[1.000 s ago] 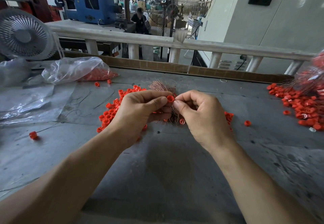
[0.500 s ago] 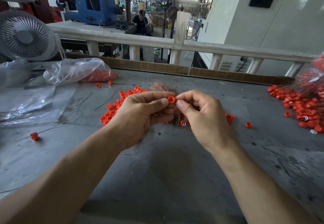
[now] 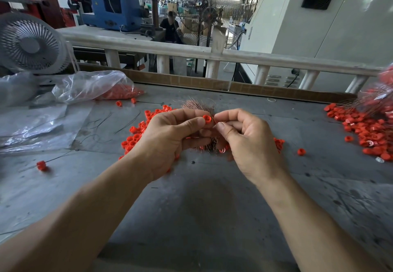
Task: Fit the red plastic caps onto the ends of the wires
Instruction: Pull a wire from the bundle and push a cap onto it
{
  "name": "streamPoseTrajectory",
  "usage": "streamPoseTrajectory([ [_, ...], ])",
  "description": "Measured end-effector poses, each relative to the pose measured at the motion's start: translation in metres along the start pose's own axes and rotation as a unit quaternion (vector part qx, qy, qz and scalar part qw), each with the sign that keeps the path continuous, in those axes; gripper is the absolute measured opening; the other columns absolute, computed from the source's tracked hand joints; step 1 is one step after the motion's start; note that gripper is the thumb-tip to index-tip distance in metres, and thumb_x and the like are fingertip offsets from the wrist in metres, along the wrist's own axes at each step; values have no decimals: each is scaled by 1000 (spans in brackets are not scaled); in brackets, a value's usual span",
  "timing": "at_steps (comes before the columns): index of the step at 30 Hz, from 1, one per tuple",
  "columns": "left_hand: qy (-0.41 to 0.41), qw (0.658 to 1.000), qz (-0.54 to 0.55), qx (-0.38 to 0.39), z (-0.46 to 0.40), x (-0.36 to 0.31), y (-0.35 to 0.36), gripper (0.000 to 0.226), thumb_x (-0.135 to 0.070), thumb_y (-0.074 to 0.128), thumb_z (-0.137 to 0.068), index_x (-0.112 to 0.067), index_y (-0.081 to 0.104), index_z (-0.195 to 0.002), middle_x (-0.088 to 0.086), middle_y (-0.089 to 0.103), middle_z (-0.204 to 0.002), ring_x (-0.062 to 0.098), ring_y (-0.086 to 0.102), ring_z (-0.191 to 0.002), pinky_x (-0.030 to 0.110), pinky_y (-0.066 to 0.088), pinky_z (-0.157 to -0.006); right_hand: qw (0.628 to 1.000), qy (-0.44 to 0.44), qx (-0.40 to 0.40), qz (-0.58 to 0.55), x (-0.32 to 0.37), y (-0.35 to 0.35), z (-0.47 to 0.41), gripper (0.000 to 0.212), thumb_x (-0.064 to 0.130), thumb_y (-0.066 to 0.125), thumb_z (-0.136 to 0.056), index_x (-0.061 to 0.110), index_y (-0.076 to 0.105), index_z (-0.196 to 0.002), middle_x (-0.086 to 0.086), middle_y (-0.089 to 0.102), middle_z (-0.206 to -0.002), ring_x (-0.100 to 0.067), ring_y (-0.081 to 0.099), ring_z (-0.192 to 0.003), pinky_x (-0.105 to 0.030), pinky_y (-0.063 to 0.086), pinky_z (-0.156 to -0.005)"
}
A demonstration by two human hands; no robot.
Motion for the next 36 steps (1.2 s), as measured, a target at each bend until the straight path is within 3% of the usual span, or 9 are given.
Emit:
streamPoseTrajectory([
  [5, 13, 1000, -4, 6, 1, -2, 0, 25, -11, 70, -83, 1, 73, -105, 25, 72, -103, 30, 69, -91, 40, 63, -83, 1000, 0, -1, 0, -2, 0, -1, 15, 14, 67, -98, 28, 69, -99, 13, 77, -85, 4, 69, -72, -9, 47, -63],
  [9, 25, 1000, -9, 8, 1, -3, 0, 22, -12, 71, -82, -2, 76, -100, 28, 71, -103, 28, 69, -85, 38, 63, -81, 1000, 10, 12, -16, -4, 3, 0, 12, 17, 67, -98, 27, 66, -103, 12, 78, -82, 2, 66, -59, -9, 44, -48],
  [13, 25, 1000, -9, 10, 1, -4, 1, 20, -13, 72, -82, -4, 77, -99, 26, 73, -105, 24, 72, -82, 32, 63, -73, 998, 34, 23, -39, -8, 5, 0, 16, 20, 69, -98, 29, 63, -110, 8, 79, -86, -8, 74, -69, -17, 48, -46],
  [16, 13, 1000, 6, 10, 1, -2, 1, 23, -12, 71, -82, -2, 74, -101, 24, 75, -106, 24, 75, -85, 31, 63, -74, 996, 54, 20, -70, -10, 5, -1, 26, 13, 66, -99, 24, 61, -123, 3, 78, -88, -17, 76, -69, -26, 51, -44],
  [22, -6, 999, 30, 12, 0, -1, 2, 33, -13, 71, -81, 3, 68, -110, 27, 73, -110, 28, 76, -92, 41, 60, -91, 985, 89, 35, -146, -14, 8, -2, 43, -3, 58, -100, 14, 51, -139, -6, 78, -92, -22, 76, -72, -29, 55, -45],
  [25, -8, 999, 42, 20, 1, -2, 3, 31, -12, 70, -82, 3, 69, -109, 27, 73, -110, 29, 76, -94, 37, 62, -87, 985, 95, 48, -137, -14, 9, 0, 45, -6, 53, -101, 15, 49, -141, -8, 77, -99, -27, 77, -75, -31, 56, -48],
  [29, -12, 998, 50, 19, 1, -1, 3, 29, -10, 71, -82, 2, 68, -108, 28, 73, -109, 31, 76, -95, 32, 63, -80, 985, 105, 42, -129, -14, 9, 1, 39, -5, 50, -102, 17, 55, -134, -4, 77, -103, -22, 78, -78, -29, 55, -46],
  [32, -12, 999, 43, 12, 1, -1, 0, 25, -11, 72, -81, -1, 70, -104, 27, 74, -108, 30, 76, -95, 28, 62, -74, 988, 127, -23, -82, -19, -5, -2, 24, 4, 57, -101, 17, 63, -121, 2, 77, -102, -13, 78, -78, -27, 51, -41],
  [36, -15, 999, 43, 8, -1, 0, -3, 25, -10, 72, -82, 0, 69, -105, 26, 74, -108, 32, 75, -100, 29, 63, -76, 986, 93, -92, 102, -26, -34, -10, 11, 16, 69, -95, 27, 70, -92, 7, 76, -80, -8, 72, -61, -24, 46, -43],
])
Point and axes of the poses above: each hand's wrist, its own z-axis away from the middle knuckle, its own y-axis out of the palm, x = y × z, the point moved 6 cm from there along -z, towards the middle knuckle
